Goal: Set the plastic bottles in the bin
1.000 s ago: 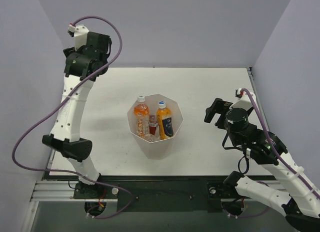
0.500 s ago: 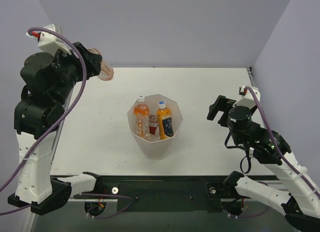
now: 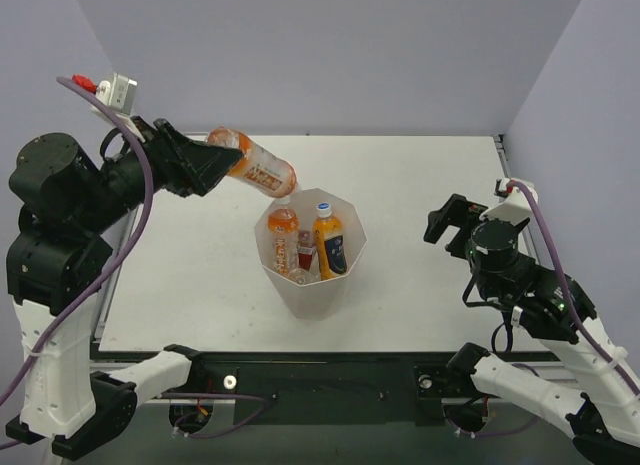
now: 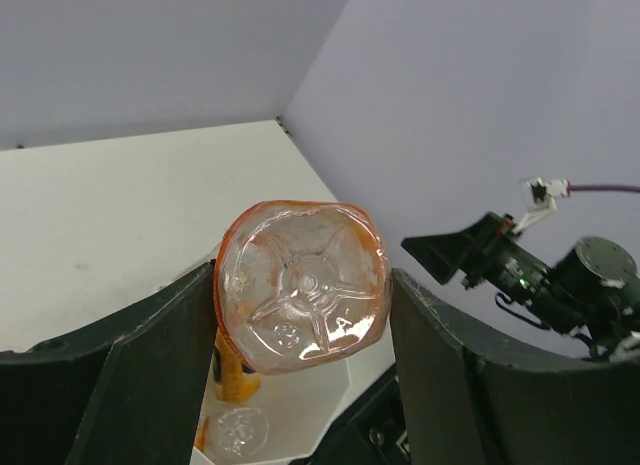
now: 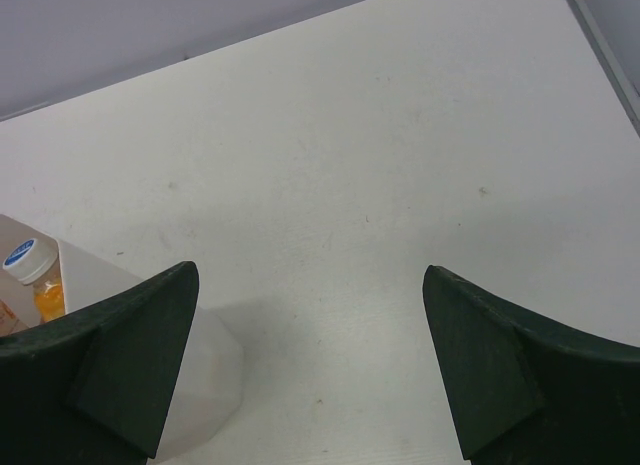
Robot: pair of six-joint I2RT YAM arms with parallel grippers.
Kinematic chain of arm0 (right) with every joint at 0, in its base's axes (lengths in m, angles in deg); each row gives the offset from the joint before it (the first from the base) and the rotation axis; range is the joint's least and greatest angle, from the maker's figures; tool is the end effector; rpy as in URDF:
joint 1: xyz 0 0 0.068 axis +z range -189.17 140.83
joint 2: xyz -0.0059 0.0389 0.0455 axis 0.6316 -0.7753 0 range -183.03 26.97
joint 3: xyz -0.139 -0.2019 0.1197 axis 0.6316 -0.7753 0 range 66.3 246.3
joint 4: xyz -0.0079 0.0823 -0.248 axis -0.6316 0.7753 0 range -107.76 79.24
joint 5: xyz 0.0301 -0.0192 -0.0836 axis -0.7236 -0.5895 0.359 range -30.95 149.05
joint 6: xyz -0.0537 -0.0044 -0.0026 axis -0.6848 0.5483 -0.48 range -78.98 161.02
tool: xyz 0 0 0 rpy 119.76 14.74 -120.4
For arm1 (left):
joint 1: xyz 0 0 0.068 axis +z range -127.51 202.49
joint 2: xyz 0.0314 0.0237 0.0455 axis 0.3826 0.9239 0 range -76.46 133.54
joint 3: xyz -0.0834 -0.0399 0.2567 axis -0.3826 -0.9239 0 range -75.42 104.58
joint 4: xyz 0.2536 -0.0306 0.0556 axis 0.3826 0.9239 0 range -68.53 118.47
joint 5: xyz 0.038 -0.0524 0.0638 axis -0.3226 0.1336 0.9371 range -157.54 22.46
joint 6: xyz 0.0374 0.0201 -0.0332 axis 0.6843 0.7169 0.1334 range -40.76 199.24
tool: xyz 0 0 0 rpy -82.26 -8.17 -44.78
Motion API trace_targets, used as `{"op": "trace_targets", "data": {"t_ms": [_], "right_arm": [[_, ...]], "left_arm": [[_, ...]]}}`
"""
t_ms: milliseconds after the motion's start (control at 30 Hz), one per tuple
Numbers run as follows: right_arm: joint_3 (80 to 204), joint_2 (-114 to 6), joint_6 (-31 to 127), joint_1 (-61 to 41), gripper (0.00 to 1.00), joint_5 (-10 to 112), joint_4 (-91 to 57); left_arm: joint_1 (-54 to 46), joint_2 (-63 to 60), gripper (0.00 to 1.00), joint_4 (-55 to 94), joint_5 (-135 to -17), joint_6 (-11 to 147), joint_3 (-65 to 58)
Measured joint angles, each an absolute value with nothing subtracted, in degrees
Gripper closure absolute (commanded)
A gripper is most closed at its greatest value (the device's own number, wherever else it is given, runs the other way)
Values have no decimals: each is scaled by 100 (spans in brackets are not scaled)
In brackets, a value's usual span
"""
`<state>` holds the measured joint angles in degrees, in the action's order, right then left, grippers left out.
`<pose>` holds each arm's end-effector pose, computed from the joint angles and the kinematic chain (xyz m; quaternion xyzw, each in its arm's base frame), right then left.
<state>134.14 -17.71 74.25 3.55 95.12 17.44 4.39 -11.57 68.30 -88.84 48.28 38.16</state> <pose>0.1130 0.0758 0.4291 0.1329 0.7528 0.1783 0.6195 0.1211 -0.0531 0.5798 0.0554 0.6941 -0.4101 0.5890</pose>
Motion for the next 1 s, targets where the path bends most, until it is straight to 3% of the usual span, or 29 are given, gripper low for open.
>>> {"op": "trace_targets", "data": {"t_ms": [200,400,633,933,967,1000], "right_arm": [[13414,-1699,7467,355,12,9569,1781],[13390,-1680,7539,355,12,9571,1810],[13390,-1671,7567,355,13,9569,1812],[13390,-1697,7620,355,13,9569,1810],[13390,-1701,7624,355,13,9569,1810],[13390,-1706,7642,355,13,9569,1810]], "left_arm": [[406,-1505,100,6616,-9972,4732,2859],[314,-1483,100,6323,-10350,4618,1814],[30,-1221,100,6498,-10134,4780,1565],[-1102,-473,99,6876,-9459,5147,1816],[-1175,-405,75,6926,-9413,5178,1851],[-1253,-329,59,6983,-9356,5219,1888]]}}
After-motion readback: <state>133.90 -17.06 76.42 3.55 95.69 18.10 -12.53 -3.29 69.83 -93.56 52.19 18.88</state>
